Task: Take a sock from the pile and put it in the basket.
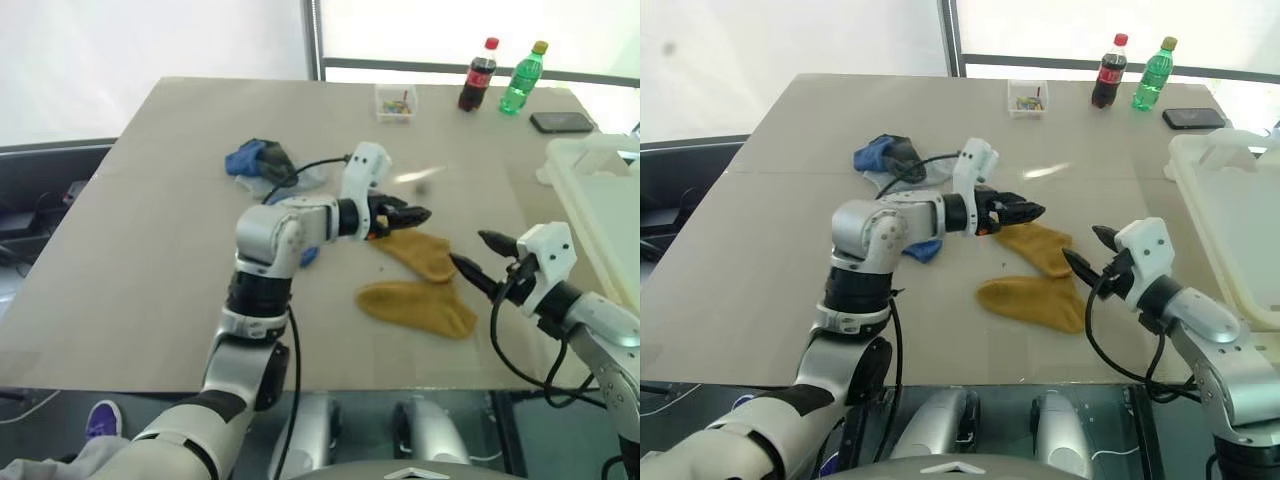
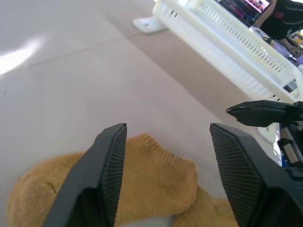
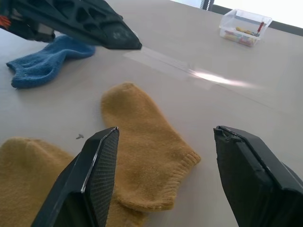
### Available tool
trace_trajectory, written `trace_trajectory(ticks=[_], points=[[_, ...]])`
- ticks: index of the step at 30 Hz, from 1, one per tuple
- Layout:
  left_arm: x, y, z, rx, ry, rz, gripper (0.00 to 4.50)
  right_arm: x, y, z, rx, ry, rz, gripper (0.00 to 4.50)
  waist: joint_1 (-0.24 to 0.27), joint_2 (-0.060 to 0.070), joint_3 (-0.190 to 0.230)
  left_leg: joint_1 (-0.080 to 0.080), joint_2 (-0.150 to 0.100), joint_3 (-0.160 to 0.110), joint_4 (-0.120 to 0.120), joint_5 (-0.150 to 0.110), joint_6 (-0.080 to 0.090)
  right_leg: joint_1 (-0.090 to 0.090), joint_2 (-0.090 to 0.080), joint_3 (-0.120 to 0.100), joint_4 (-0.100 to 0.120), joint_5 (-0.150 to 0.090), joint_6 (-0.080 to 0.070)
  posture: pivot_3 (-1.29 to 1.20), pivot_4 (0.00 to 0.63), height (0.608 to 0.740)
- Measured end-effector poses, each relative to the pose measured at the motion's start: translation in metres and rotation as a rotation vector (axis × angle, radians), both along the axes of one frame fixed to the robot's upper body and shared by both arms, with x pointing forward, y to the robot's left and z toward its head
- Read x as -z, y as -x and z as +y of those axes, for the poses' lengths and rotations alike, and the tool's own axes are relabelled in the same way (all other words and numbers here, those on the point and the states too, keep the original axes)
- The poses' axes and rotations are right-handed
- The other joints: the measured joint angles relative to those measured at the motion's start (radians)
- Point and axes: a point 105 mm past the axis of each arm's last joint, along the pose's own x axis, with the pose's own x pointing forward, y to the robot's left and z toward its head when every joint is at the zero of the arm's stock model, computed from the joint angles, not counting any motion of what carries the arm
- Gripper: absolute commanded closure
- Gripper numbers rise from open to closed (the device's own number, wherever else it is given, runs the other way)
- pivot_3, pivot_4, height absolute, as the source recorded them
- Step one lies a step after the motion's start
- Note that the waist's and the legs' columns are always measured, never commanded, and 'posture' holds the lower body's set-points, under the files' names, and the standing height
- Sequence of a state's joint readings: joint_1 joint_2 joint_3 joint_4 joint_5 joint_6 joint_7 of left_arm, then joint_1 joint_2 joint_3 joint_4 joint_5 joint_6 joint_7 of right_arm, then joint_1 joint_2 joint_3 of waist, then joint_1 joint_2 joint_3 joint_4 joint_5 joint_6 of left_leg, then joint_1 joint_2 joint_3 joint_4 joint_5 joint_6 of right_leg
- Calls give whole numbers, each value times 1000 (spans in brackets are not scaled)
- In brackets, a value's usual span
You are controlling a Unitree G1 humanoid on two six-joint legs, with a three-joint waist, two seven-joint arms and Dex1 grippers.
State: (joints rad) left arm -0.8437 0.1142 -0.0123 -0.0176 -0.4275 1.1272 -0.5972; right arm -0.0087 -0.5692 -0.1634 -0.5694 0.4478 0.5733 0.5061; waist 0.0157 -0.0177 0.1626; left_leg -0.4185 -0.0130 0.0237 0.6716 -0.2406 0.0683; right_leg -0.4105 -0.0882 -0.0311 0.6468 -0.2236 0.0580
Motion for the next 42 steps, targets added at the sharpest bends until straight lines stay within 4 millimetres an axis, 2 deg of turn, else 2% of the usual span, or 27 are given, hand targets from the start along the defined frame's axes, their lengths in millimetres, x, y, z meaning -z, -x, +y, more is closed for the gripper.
trace_trajectory(ticks=[2,4,6,8,11,13,18,19,23,26,27,31,34,37,39,40,42], points=[[-1,-8,8,-43,15,-56,1662,4,-5,-2,21,2,31,1248,-1,0,0,0,0,0,0,0,0,0,0,0,0,0,0,0,150,729],[7,-18,23,-86,-23,-80,1662,12,-9,-3,42,10,71,1248,-3,0,0,1,1,1,-1,0,1,0,1,1,1,0,0,0,150,729],[30,-30,44,-139,-111,-83,1662,20,-15,-1,62,16,115,1248,-5,1,0,2,1,2,-1,-1,1,0,1,2,1,0,-1,0,150,729],[53,-34,54,-155,-160,-50,1662,25,-21,4,80,6,140,1248,-3,1,0,2,1,2,-1,-1,2,-1,1,1,1,0,0,0,150,729],[73,-36,57,-158,-198,-16,1662,30,-31,17,105,-35,186,1248,3,0,0,0,0,1,0,-1,2,-1,0,0,1,0,0,0,150,729],[77,-38,58,-164,-209,-12,1662,36,-33,24,109,-41,218,1248,4,0,0,-1,-1,1,0,-1,1,-1,-1,0,0,0,0,0,150,729],[86,-39,54,-179,-224,-7,1662,61,-36,19,167,-49,345,1248,-1,0,0,-1,-1,0,-1,-1,1,-1,-1,0,0,0,0,0,150,729],[86,-38,52,-177,-222,-6,1662,61,-36,19,168,-48,346,1248,-1,1,0,-1,-1,0,-1,-1,2,-1,0,0,0,0,0,0,150,729],[88,-35,40,-157,-196,6,1597,60,-40,15,168,-25,360,3025,-2,1,0,0,-1,1,-1,-1,2,-1,0,0,0,0,0,0,150,729],[89,-35,36,-158,-187,15,2456,60,-40,11,168,-11,365,4289,-2,1,0,0,0,1,-1,-1,2,-1,0,0,1,0,0,0,150,729],[90,-34,34,-160,-181,26,3028,59,-40,10,165,-8,364,4500,-2,1,0,0,0,0,-1,-1,2,-1,0,0,1,0,0,0,150,729],[93,-33,29,-163,-134,76,4412,59,-41,6,151,10,371,4500,-2,1,0,0,-1,1,0,-1,2,0,0,0,0,0,0,0,150,729],[91,-33,30,-170,-75,96,4412,56,-44,5,133,12,370,4500,-4,1,0,0,0,1,-1,-1,2,-1,0,0,1,0,0,0,150,729],[71,-26,32,-146,36,88,4412,45,-43,5,92,-46,354,4500,-4,1,0,0,0,0,-1,-1,2,-1,0,0,1,0,0,0,150,729],[52,-14,39,-106,90,72,4412,26,-35,10,3,-100,321,4500,-6,1,0,0,0,0,-1,-1,2,-1,0,0,0,0,0,0,150,729],[49,-11,41,-100,98,68,4412,22,-34,11,-12,-104,311,4500,-6,1,0,0,0,0,-1,-1,2,-1,0,1,0,0,0,0,150,729],[42,8,51,-59,114,85,4412,8,-21,13,-79,-123,291,4500,-7,1,0,0,1,0,-2,-1,2,-1,0,1,0,0,0,0,150,729]])
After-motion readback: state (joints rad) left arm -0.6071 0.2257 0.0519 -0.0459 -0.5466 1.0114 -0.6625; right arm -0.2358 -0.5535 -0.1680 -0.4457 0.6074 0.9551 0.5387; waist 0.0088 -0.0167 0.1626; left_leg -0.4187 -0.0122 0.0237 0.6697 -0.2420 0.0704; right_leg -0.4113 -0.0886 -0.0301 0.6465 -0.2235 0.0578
